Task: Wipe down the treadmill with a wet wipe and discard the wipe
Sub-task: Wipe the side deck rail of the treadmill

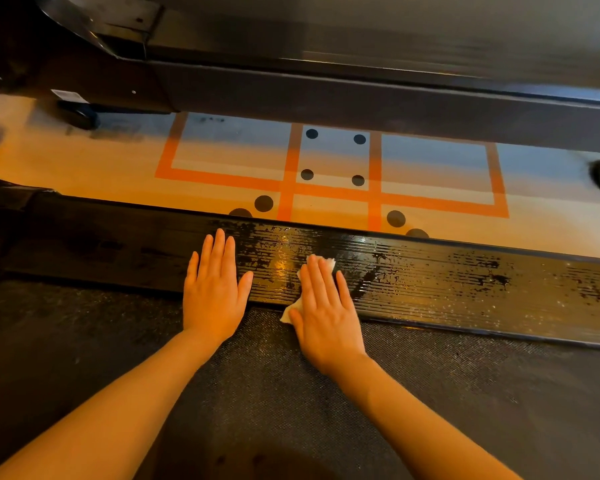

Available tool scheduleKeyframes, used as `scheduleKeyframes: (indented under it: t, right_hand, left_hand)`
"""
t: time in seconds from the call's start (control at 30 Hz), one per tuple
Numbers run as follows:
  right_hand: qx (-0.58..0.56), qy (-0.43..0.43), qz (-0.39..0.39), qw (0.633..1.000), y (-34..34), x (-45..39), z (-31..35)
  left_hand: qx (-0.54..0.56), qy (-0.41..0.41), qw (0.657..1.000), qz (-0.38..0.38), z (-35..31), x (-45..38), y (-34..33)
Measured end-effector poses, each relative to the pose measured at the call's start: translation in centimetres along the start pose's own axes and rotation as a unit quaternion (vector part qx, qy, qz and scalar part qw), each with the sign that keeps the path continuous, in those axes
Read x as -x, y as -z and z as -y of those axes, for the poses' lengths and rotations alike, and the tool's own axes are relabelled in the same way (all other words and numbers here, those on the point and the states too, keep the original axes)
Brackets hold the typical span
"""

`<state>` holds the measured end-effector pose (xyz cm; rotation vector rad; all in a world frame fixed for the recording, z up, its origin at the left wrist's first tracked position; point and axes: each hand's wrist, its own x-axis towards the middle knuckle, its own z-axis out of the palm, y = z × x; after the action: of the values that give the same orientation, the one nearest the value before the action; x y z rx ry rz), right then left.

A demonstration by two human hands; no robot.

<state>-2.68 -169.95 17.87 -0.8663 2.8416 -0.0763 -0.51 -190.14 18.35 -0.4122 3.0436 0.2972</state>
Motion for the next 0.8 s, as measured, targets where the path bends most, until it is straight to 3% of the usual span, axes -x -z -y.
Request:
scheduleKeyframes:
  t: [0.23,0.37,0.53,0.7,0.8]
  right_hand:
    - [0.033,-0.001,0.01,0.999,0.3,1.1,-2.0]
    - [0.018,-0.054,0.012,0.998,0.6,2.9,-4.5]
    - [0.001,-0.042,0.057,0.997,2.0,1.2,-6.8]
    - [0.014,-0.083,0.067,0.994,3.5,-2.8,-9.6]
    - [-0.005,-0.088,0.061,0.994,2.8,-0.8,-9.1]
  left_hand:
    - [0.011,-0.013,1.0,0.01,-0.2,-0.2,0.1]
    - [0.015,-0.081,0.997,0.01,-2.4,-0.4,0.3]
    - [0.002,-0.146,0.989,0.017,-6.5,-1.7,0.2]
    - [-0.03,-0.159,0.986,0.025,-9.3,-3.0,-0.9]
    - [-0.023,-0.16,0.986,0.027,-9.0,-2.7,-1.1]
